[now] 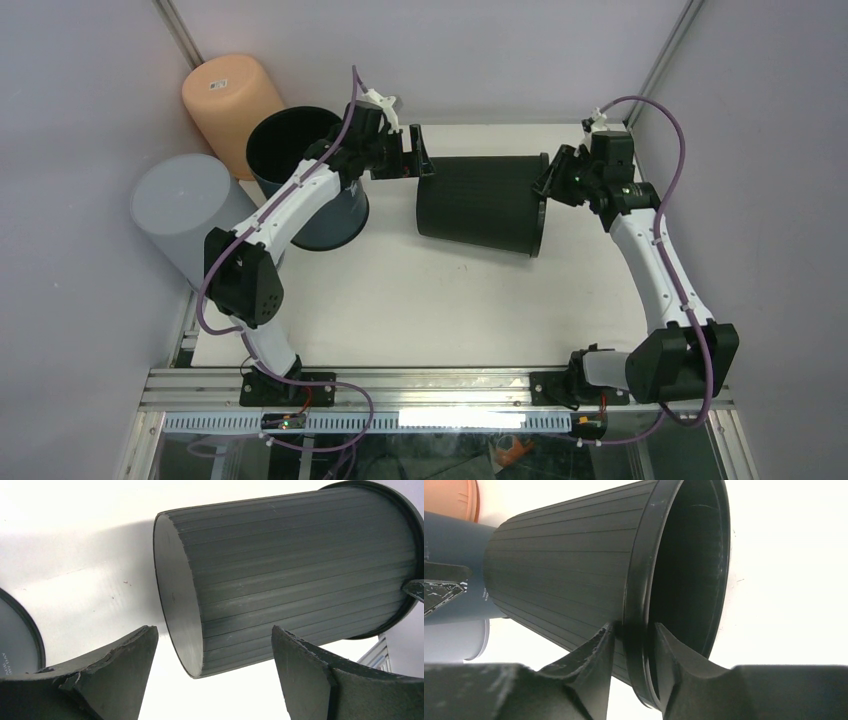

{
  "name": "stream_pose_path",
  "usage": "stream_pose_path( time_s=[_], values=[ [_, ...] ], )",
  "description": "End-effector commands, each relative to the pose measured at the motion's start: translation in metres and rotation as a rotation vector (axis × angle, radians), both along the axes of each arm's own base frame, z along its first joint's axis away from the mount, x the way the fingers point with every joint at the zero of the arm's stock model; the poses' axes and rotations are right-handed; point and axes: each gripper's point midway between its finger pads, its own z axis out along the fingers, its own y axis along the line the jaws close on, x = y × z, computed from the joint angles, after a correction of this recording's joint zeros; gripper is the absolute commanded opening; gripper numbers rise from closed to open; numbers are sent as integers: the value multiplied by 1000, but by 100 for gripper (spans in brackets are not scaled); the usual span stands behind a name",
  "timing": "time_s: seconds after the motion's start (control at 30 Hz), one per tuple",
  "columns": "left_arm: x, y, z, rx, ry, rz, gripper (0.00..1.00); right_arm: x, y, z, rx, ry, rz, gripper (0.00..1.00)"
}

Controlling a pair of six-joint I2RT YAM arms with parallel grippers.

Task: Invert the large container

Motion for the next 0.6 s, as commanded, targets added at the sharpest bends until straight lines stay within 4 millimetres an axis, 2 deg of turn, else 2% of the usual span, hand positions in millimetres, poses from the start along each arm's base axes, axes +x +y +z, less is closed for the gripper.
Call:
stream_pose_path(
  time_s=[0.0, 0.13, 0.17, 0.3, 0.4, 0.5, 0.57],
  values=[
    [-3, -10, 6, -60, 16, -35, 87, 1, -14, 7, -69, -34, -35, 33],
    [-5, -14, -7, -68, 60, -42, 87, 0, -15, 8, -75, -38, -35, 17],
    [-5, -15, -9, -73, 69, -44, 87, 0, -16, 8, -77, -40, -36, 11],
    [-10, -23, -4, -117, 75, -82, 86, -2, -17, 9, -83, -44, -37, 9],
    [-13, -29, 4, -157, 69, -112, 86, -2, -17, 7, -85, -37, -38, 13],
    [-17, -37, 12, -210, 71, -150, 85, -2, -18, 6, -91, -26, -38, 30],
    [-18, -41, 14, -230, 79, -161, 84, -2, -20, 6, -101, -24, -42, 37]
  ],
)
